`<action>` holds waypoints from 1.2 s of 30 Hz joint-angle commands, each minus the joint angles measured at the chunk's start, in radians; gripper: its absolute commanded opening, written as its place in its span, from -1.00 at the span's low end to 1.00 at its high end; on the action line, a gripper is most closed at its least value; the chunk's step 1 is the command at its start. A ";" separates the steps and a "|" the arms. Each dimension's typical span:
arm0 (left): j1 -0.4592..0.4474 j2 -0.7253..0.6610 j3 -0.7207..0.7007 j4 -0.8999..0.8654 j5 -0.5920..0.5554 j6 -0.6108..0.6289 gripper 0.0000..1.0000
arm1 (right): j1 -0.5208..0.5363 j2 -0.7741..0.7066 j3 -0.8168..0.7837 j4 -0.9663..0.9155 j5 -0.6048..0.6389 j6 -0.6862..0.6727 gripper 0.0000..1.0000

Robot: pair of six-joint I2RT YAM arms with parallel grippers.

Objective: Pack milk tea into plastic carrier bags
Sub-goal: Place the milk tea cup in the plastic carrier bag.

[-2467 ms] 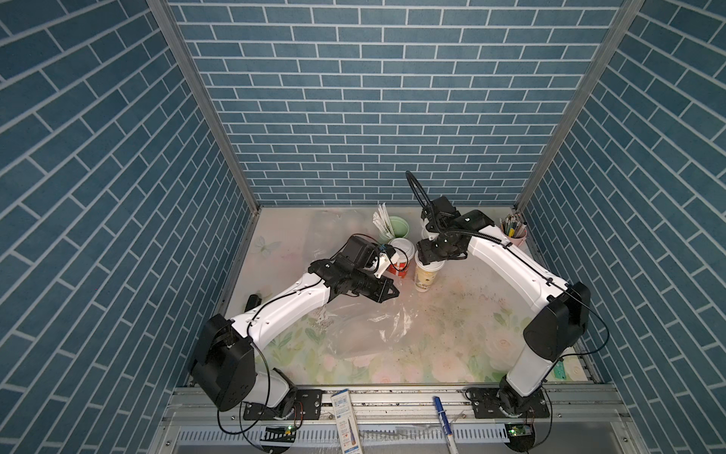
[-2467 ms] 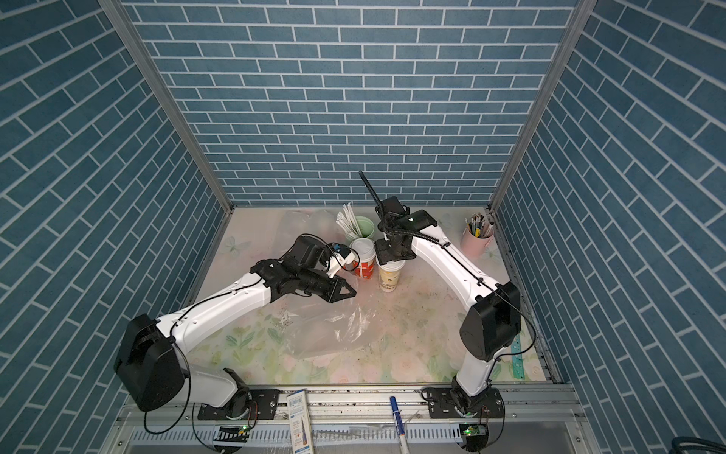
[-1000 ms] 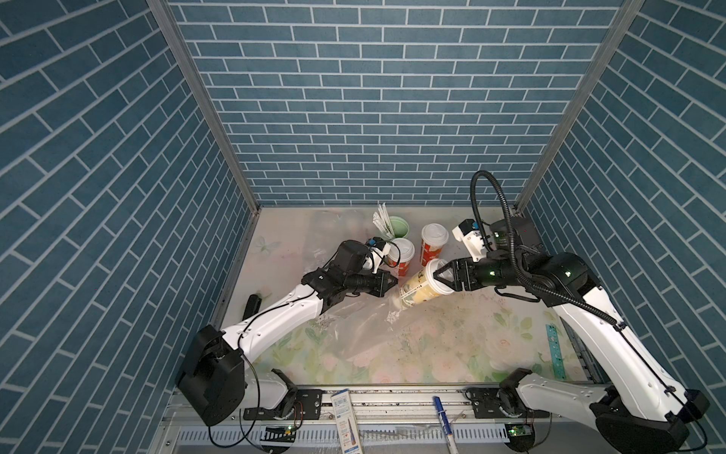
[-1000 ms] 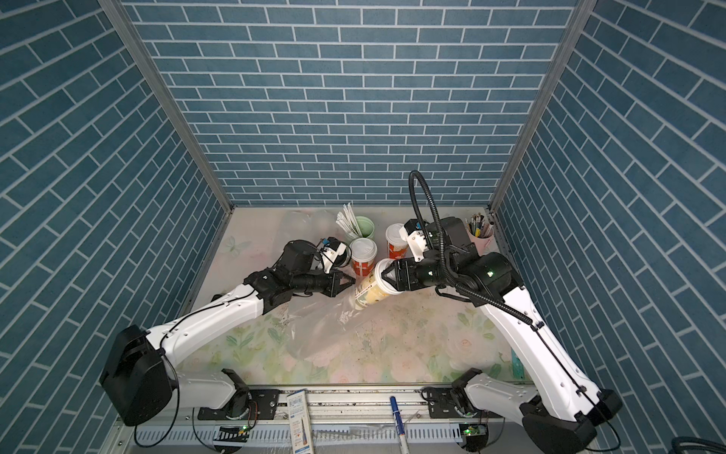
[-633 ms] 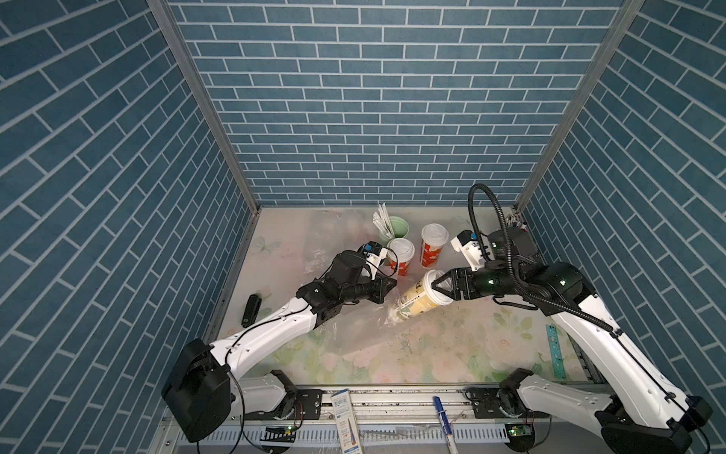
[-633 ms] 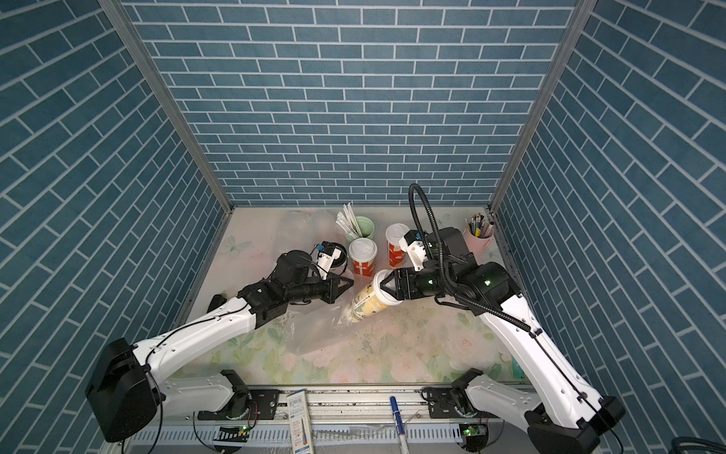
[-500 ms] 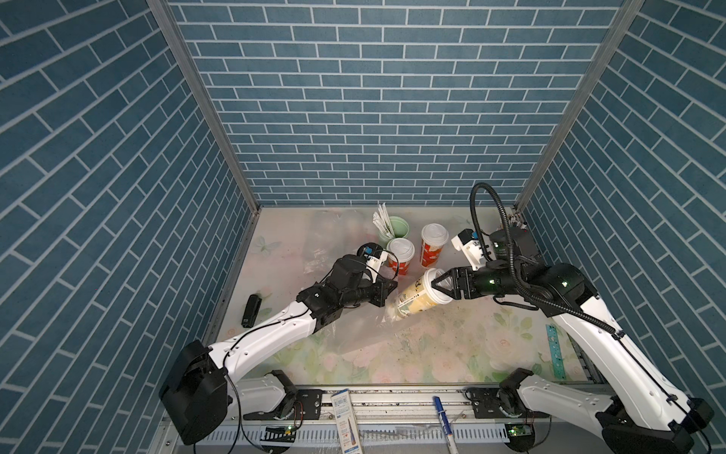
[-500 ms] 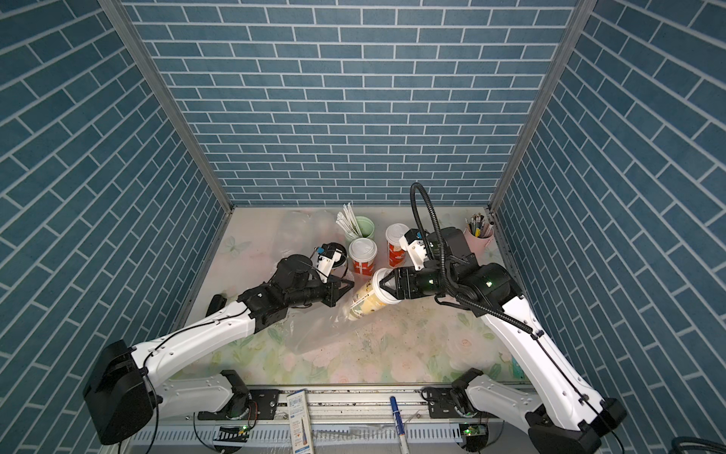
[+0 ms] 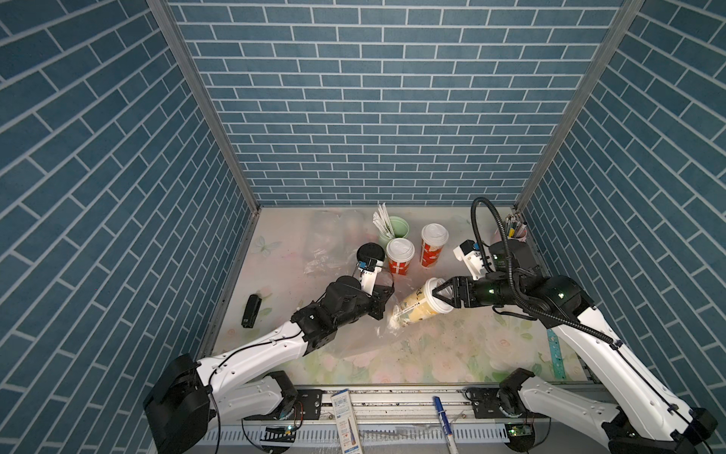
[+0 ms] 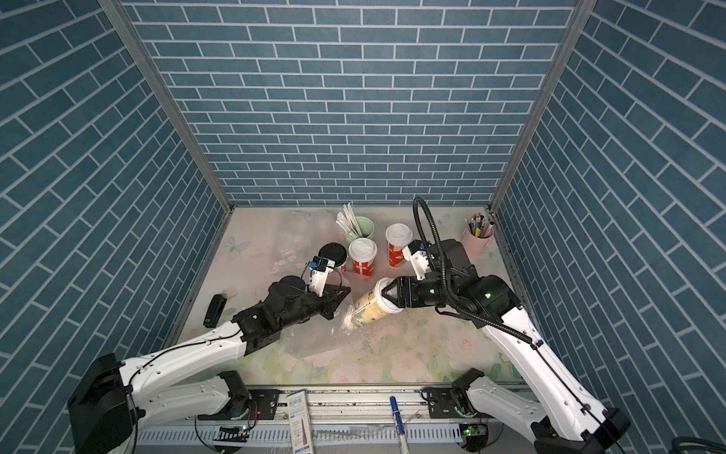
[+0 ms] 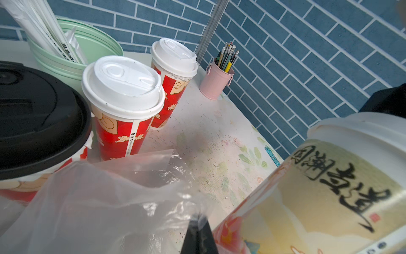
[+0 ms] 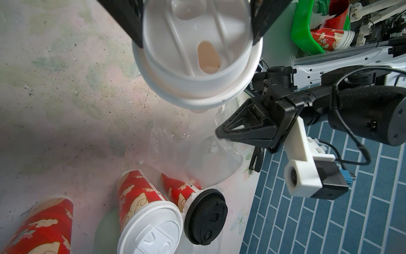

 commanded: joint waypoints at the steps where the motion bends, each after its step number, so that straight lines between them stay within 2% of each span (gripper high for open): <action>1: -0.024 -0.018 -0.023 0.067 -0.061 0.015 -1.00 | 0.002 -0.012 -0.031 0.069 -0.004 0.058 0.03; 9: -0.095 -0.032 -0.068 0.133 -0.184 0.054 -1.00 | -0.004 -0.030 -0.079 0.120 -0.018 0.107 0.01; 24: -0.133 -0.070 -0.138 0.262 -0.320 0.081 -1.00 | -0.011 -0.046 -0.186 0.287 -0.135 0.223 -0.05; 36: -0.158 -0.100 -0.181 0.340 -0.411 0.065 -1.00 | -0.013 -0.040 -0.251 0.407 -0.156 0.291 -0.09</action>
